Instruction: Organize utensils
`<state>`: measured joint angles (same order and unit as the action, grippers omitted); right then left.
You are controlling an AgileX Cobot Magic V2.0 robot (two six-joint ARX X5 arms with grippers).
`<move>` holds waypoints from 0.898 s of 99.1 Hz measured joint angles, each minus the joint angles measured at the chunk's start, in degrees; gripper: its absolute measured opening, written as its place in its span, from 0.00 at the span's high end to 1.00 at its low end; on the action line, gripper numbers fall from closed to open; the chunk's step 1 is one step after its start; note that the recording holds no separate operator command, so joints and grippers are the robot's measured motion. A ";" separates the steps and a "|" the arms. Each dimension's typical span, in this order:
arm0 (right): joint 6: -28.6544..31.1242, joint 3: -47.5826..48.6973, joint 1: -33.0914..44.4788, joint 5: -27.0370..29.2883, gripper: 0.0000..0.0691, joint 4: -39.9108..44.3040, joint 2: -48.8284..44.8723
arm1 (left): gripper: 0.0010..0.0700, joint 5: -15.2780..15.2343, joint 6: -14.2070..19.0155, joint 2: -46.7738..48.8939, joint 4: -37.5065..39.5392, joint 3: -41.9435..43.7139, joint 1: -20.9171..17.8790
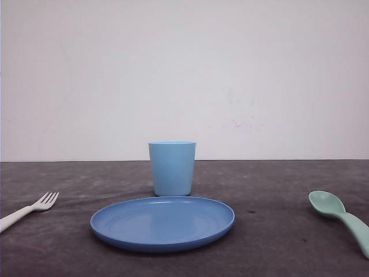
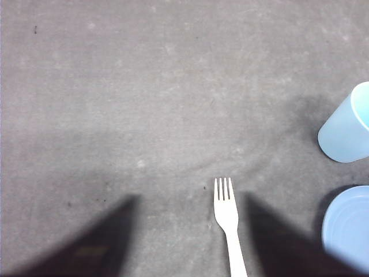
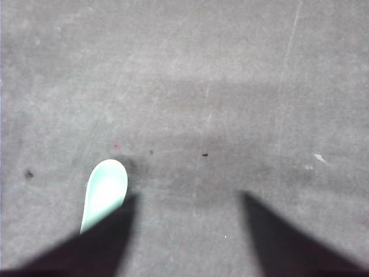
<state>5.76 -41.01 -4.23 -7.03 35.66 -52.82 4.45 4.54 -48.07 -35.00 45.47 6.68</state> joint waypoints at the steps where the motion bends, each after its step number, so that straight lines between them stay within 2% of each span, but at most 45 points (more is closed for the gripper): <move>1: 0.00 0.00 0.00 -0.02 0.28 0.00 0.00 | 0.30 0.02 -0.02 0.00 -0.13 0.00 0.00; 7: 0.00 0.00 0.00 0.00 0.15 0.09 0.00 | 0.22 0.00 -0.02 0.00 -1.09 0.00 0.20; 15: 0.04 0.00 0.00 -0.02 0.01 0.20 0.00 | 0.18 0.02 0.20 0.00 -2.38 0.00 0.37; 29: -0.11 0.00 0.00 0.09 0.02 0.48 0.00 | 0.17 0.04 1.53 -0.09 -5.14 0.00 1.51; 56: -0.13 0.00 0.00 0.07 0.02 0.66 0.00 | 0.17 0.17 4.04 -4.33 -5.86 -0.66 7.56; 78: -0.17 0.00 0.00 0.07 0.02 1.22 0.00 | 0.21 -2.84 5.44 -11.37 -4.46 -0.79 12.96; 89: -0.17 0.00 0.00 0.07 0.02 1.25 0.00 | 0.22 -3.10 6.21 -15.43 -2.29 -0.87 14.88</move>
<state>5.58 -41.01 -4.23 -6.96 36.91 -52.82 1.34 10.74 -63.51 -37.30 44.60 21.56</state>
